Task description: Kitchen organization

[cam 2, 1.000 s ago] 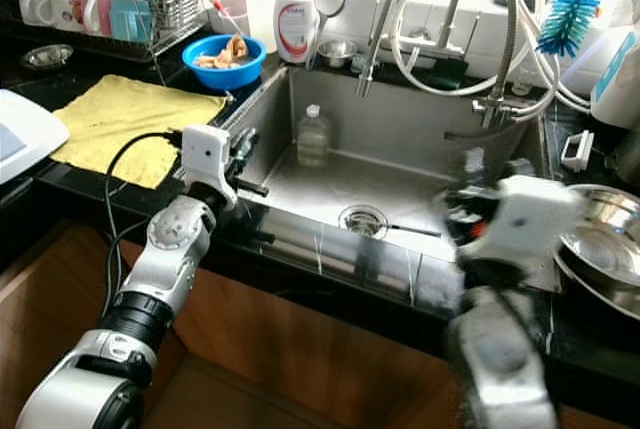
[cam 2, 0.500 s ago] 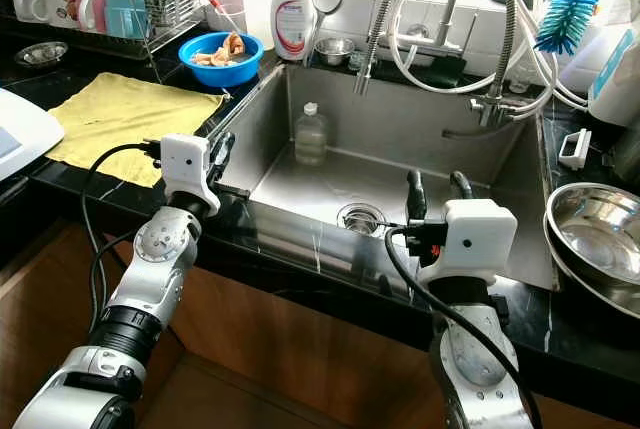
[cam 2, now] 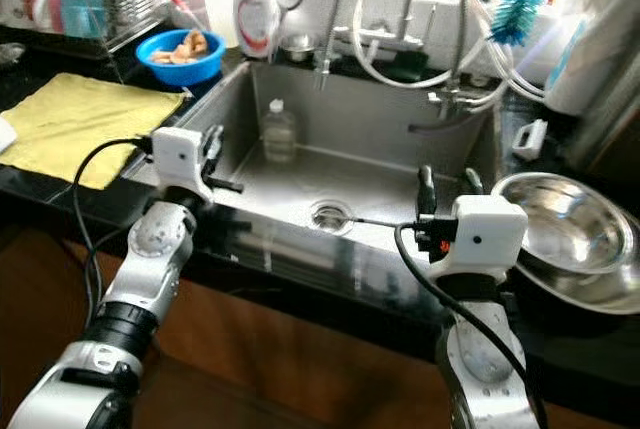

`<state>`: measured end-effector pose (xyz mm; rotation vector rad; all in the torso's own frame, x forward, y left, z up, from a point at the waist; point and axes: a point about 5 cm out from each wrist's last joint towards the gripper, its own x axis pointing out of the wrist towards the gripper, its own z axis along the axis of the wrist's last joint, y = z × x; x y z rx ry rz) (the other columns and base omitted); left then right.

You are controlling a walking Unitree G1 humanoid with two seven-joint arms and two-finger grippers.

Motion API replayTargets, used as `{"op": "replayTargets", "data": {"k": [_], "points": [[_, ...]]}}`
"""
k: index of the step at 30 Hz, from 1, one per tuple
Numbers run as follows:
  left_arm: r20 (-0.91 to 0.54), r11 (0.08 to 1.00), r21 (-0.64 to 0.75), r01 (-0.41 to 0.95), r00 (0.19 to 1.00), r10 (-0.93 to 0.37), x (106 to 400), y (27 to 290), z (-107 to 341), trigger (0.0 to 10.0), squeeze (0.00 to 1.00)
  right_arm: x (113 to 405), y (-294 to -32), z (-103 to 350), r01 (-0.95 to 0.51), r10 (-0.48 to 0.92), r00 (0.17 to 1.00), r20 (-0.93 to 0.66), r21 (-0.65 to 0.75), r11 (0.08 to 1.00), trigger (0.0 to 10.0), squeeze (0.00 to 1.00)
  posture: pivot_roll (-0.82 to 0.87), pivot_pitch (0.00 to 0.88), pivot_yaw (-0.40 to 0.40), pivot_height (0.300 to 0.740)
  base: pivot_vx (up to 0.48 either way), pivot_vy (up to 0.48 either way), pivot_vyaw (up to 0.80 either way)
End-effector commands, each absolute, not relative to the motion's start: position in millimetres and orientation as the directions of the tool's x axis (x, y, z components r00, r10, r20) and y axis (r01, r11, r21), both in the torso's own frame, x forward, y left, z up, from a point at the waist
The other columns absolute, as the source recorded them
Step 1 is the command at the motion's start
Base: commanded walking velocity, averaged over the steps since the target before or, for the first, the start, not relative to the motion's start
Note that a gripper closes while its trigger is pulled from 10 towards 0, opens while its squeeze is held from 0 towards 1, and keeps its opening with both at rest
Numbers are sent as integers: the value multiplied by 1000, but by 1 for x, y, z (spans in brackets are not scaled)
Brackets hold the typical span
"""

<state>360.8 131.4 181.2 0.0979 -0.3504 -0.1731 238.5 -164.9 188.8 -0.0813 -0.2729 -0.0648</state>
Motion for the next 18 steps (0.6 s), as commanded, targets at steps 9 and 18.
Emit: {"op": "replayTargets", "data": {"k": [9, 18], "points": [[344, 984, 122, 132, 924, -166, 364, 137, 187, 10000, 0, 239, -160, 192, 63, -37, 957, 289, -82, 995, 10000, 0, -30, 46, -16, 740, 0, 0, -88], [342, 988, 104, 118, 928, -147, 366, 139, 188, 10000, 0, 241, -155, 191, 46, -24, 959, 282, -73, 996, 10000, 0, -30, 35, -18, 740, 0, 0, 0]]}}
